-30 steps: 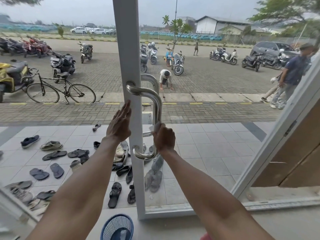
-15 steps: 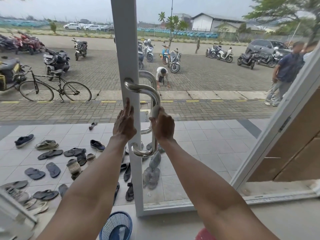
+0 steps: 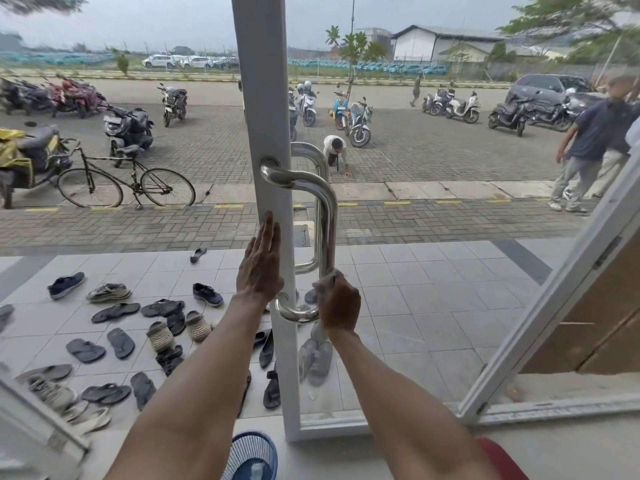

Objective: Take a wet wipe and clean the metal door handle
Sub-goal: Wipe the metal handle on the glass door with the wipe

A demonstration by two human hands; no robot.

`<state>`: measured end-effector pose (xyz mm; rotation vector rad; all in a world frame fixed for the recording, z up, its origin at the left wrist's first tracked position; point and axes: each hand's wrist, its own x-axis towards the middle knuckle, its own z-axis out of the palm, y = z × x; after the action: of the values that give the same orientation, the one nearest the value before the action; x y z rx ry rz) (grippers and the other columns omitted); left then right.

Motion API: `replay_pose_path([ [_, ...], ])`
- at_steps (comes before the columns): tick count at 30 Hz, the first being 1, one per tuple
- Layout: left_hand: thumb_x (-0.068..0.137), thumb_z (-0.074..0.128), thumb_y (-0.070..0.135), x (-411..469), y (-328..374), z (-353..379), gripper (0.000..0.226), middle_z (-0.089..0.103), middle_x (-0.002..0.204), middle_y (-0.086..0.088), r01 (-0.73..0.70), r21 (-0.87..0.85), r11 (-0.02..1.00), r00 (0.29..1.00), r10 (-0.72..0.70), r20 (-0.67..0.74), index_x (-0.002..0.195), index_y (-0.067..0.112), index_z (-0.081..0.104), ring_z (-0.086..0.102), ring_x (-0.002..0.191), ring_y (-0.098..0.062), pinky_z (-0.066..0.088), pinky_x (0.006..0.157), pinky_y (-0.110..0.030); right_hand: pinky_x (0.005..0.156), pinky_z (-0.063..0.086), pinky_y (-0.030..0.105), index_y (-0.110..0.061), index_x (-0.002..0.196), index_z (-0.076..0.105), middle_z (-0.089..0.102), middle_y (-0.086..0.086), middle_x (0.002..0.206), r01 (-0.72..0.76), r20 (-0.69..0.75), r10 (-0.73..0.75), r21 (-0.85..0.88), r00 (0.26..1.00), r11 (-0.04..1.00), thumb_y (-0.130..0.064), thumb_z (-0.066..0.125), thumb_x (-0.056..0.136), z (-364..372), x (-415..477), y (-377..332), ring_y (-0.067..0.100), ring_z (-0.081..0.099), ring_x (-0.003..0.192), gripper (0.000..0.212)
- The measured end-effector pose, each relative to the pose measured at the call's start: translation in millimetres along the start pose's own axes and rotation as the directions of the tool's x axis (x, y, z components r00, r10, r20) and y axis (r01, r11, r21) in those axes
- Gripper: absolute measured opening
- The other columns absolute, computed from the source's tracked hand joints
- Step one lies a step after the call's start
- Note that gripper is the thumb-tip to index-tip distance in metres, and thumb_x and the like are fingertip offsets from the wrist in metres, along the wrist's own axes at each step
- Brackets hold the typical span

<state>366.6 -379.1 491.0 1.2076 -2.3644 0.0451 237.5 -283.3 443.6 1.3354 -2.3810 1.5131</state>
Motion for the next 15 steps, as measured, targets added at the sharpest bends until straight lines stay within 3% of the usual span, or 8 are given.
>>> replay_pose_path([
  [3, 0.07, 0.062, -0.007, -1, 3, 4, 0.104, -0.017, 0.165, -0.002, 0.025, -0.025, 0.999, 1.0, -0.025, -0.012, 0.157, 0.004, 0.008, 0.003, 0.154, -0.021, 0.024, 0.122, -0.041, 0.071, 0.054, 0.027, -0.008, 0.107, 0.068, 0.076, 0.007, 0.087, 0.056, -0.188, -0.033, 0.118, 0.982, 0.991, -0.028, 0.075, 0.085, -6, 24, -32, 0.024, 0.073, 0.077, 0.031],
  [6, 0.07, 0.058, -0.009, 0, 4, 8, 0.103, -0.017, 0.165, -0.002, 0.033, -0.04, 0.999, 0.999, -0.034, -0.024, 0.158, 0.004, 0.006, 0.001, 0.154, -0.02, 0.022, 0.122, -0.04, 0.068, 0.051, 0.027, -0.011, 0.103, 0.069, 0.076, 0.008, 0.086, 0.014, -0.226, 0.011, 0.109, 0.974, 0.994, -0.026, 0.076, 0.082, -4, 32, -41, 0.027, 0.071, 0.075, 0.027],
  [9, 0.069, 0.058, -0.009, 0, 2, 10, 0.104, -0.017, 0.165, -0.002, 0.019, -0.042, 0.999, 0.999, -0.021, -0.034, 0.158, 0.004, 0.005, 0.001, 0.154, -0.02, 0.023, 0.122, -0.041, 0.069, 0.044, 0.023, -0.012, 0.092, 0.069, 0.075, 0.007, 0.083, -0.132, -0.115, 0.15, 0.147, 0.982, 0.98, -0.022, 0.074, 0.081, 11, 23, -23, 0.026, 0.07, 0.077, 0.016],
  [11, 0.069, 0.058, -0.009, 0, 1, 11, 0.104, -0.017, 0.165, -0.002, 0.014, -0.038, 0.999, 0.999, -0.015, -0.035, 0.158, 0.004, 0.005, 0.001, 0.154, -0.02, 0.024, 0.122, -0.041, 0.072, 0.048, 0.026, -0.011, 0.088, 0.068, 0.075, 0.009, 0.084, -0.246, 0.053, 0.241, 0.145, 0.969, 0.958, -0.021, 0.074, 0.082, 20, 18, -4, 0.03, 0.07, 0.082, 0.014],
  [15, 0.069, 0.057, -0.009, 0, -2, 13, 0.104, -0.017, 0.165, -0.002, 0.009, -0.027, 1.0, 0.999, -0.01, -0.045, 0.158, 0.005, 0.005, 0.001, 0.154, -0.021, 0.022, 0.123, -0.04, 0.078, 0.047, 0.029, -0.014, 0.098, 0.066, 0.072, 0.007, 0.1, -0.389, 0.362, 0.343, 0.062, 0.867, 0.919, -0.033, 0.074, 0.086, 26, 12, 21, 0.027, 0.066, 0.098, 0.024],
])
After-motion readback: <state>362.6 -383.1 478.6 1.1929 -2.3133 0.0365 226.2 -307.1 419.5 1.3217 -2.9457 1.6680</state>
